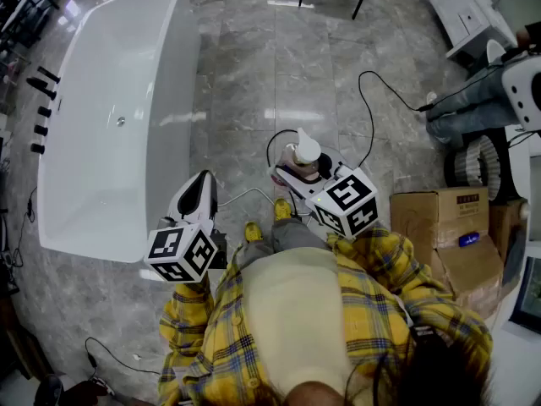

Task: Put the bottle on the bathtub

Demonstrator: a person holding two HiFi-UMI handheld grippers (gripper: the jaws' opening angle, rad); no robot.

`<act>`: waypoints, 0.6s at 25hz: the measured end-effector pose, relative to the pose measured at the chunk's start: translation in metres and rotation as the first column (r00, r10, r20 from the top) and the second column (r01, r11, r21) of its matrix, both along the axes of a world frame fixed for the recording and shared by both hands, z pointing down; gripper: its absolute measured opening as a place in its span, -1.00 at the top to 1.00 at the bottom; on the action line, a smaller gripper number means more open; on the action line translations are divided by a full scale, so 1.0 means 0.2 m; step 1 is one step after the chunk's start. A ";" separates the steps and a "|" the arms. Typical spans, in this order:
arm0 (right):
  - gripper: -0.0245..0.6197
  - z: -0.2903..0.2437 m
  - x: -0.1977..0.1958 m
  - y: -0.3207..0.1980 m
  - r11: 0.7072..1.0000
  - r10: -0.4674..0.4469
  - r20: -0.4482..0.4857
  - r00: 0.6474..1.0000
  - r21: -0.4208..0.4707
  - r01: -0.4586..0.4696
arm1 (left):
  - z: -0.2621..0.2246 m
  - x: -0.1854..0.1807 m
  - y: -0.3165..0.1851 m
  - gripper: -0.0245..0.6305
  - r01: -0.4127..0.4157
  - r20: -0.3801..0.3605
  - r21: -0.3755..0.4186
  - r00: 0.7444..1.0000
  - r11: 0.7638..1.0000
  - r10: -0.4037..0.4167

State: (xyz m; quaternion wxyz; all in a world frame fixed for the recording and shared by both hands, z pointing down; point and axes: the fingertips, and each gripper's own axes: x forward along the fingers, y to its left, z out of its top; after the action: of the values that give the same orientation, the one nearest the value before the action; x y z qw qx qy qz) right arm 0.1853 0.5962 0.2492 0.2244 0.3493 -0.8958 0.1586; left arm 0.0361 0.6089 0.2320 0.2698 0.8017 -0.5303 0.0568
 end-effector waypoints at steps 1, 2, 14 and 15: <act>0.22 0.00 -0.01 0.00 1.000 0.001 0.000 1.000 -0.001 -0.001 | 0.00 0.00 0.00 0.90 -0.001 0.000 -0.001 1.000 1.000 0.001; 0.22 0.01 -0.01 -0.01 1.000 0.001 0.000 1.000 -0.003 -0.001 | 0.01 -0.01 -0.01 0.90 -0.002 0.000 -0.002 1.000 1.000 0.002; 0.22 0.03 -0.03 -0.09 0.999 -0.022 0.013 1.000 -0.028 0.022 | 0.03 -0.05 -0.07 0.90 0.037 -0.008 -0.009 0.999 0.999 -0.037; 0.22 0.03 -0.03 -0.10 0.999 -0.025 0.014 1.000 -0.031 0.025 | 0.03 -0.06 -0.08 0.90 0.041 -0.008 -0.012 0.999 0.999 -0.041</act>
State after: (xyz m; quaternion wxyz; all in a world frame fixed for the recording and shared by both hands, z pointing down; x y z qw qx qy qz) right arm 0.1786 0.5762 0.2561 0.2258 0.3335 -0.8990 0.1721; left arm 0.0250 0.5925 0.2383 0.2777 0.7894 -0.5451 0.0512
